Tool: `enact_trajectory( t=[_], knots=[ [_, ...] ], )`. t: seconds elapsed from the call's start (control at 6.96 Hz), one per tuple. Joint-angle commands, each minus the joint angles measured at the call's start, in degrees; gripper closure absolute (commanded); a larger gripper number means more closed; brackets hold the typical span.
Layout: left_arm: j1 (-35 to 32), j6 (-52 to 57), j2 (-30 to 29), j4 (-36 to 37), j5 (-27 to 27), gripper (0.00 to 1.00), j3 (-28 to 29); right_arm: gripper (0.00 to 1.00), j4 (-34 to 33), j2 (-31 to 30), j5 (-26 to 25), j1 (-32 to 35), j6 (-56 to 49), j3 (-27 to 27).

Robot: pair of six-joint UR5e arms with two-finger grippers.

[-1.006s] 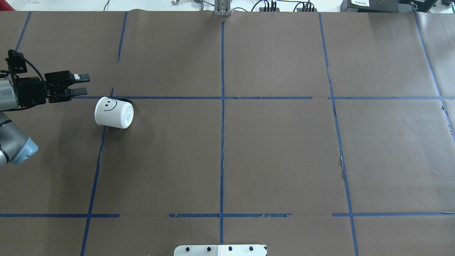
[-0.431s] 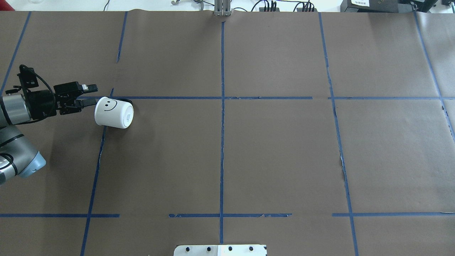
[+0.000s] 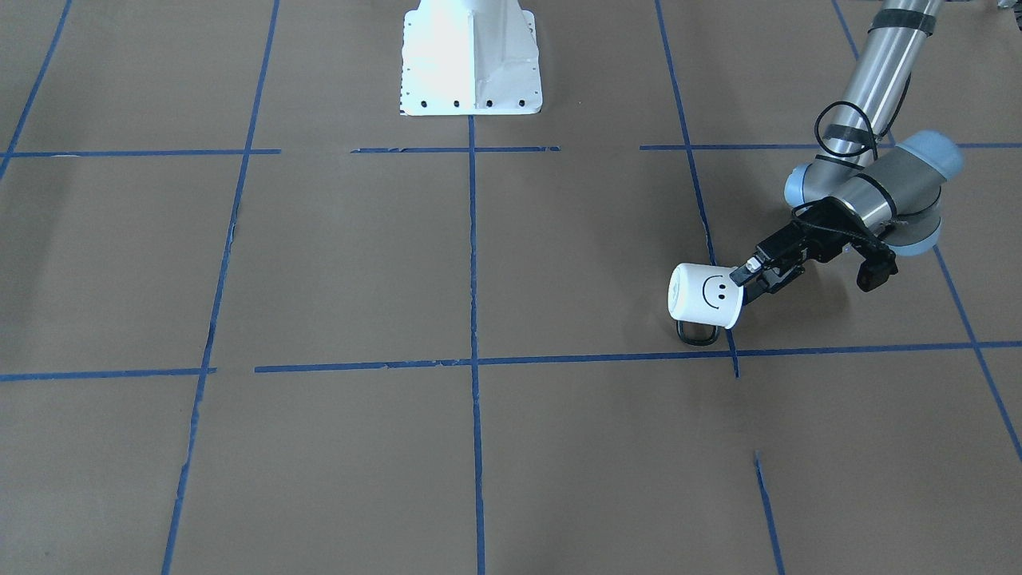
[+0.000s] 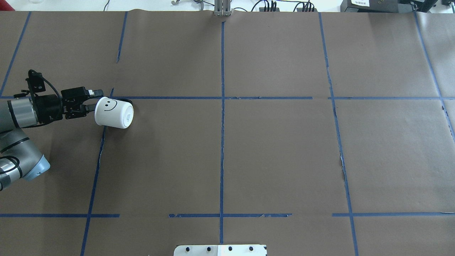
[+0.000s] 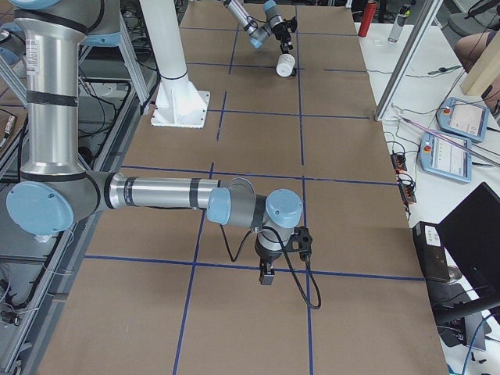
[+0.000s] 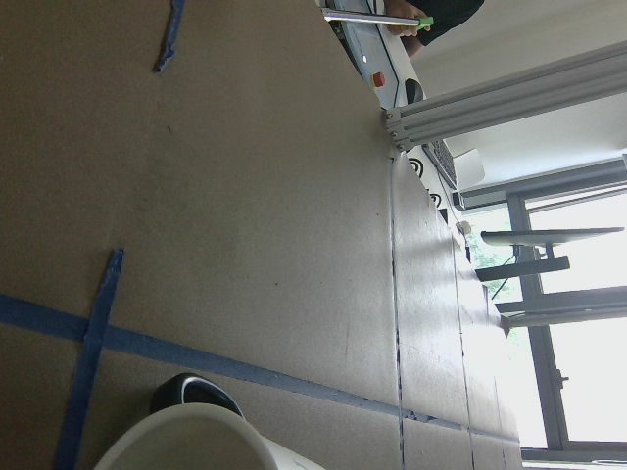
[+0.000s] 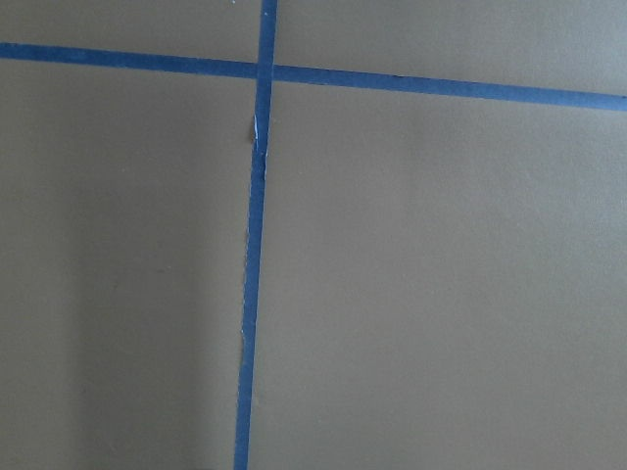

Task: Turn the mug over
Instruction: 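Close the left gripper on the rim of the white mug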

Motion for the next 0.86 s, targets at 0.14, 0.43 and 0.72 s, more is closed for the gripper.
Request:
enact_trajectory(
  t=[0.14, 0.43, 0.72],
  knots=[
    [1.5, -0.1, -1.1, 0.1, 0.0, 0.03, 1.5, 0.00, 0.0, 0.0, 0.0, 0.0, 0.0, 0.1],
    [2.0, 0.0, -1.0, 0.1, 0.0, 0.91, 1.9, 0.00, 0.0, 0.0, 0.0, 0.0, 0.0, 0.1],
    [2.2, 0.0, -1.1, 0.1, -0.1, 1.00, 1.4, 0.00, 0.0, 0.0, 0.0, 0.0, 0.0, 0.1]
  ],
)
